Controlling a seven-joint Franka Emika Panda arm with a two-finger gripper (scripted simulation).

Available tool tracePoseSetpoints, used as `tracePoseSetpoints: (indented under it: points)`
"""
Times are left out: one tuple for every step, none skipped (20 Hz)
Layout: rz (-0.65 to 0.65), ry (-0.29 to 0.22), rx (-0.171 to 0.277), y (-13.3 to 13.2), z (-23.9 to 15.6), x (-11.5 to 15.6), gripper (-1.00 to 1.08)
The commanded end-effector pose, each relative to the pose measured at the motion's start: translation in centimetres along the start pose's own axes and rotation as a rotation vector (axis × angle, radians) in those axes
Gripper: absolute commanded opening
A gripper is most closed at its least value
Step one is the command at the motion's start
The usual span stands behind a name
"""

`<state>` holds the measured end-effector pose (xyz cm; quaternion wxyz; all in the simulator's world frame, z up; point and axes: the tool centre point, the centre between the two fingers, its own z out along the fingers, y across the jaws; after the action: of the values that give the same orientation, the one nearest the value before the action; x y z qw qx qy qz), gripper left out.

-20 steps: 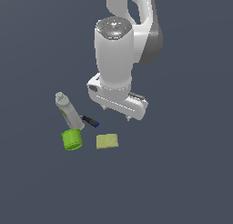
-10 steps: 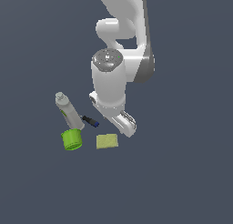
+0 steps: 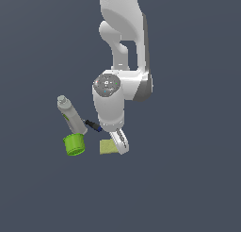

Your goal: Pick up a designated object from a clutter of objects.

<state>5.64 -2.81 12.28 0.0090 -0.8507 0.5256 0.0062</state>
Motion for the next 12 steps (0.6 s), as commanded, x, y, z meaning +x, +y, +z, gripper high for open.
tracePoseSetpoints:
  points:
    - [0.077, 0.004, -0.001, 0.2, 1.4, 0.4, 1.00]
    - [0.104, 0.005, -0.001, 0.3, 2.0, 0.6, 1.00]
    - [0.130, 0.006, -0.002, 0.3, 2.5, 0.7, 1.00]
    - [0.154, 0.008, -0.002, 0.4, 2.9, 0.9, 1.00]
    - [0.177, 0.009, -0.003, 0.5, 3.3, 1.0, 1.00]
    - [0.198, 0.011, -0.003, 0.6, 3.7, 1.1, 1.00]
    - [0.218, 0.012, -0.004, 0.7, 4.1, 1.2, 1.00]
    - [0.235, 0.013, -0.004, 0.7, 4.5, 1.3, 1.00]
    - [0.252, 0.015, -0.004, 0.8, 4.8, 1.4, 1.00]
    - [0.267, 0.016, -0.004, 0.9, 5.0, 1.5, 1.00]
    - [0.280, 0.017, -0.005, 0.9, 5.3, 1.6, 1.00]
    - [0.292, 0.018, -0.005, 1.0, 5.5, 1.7, 1.00]
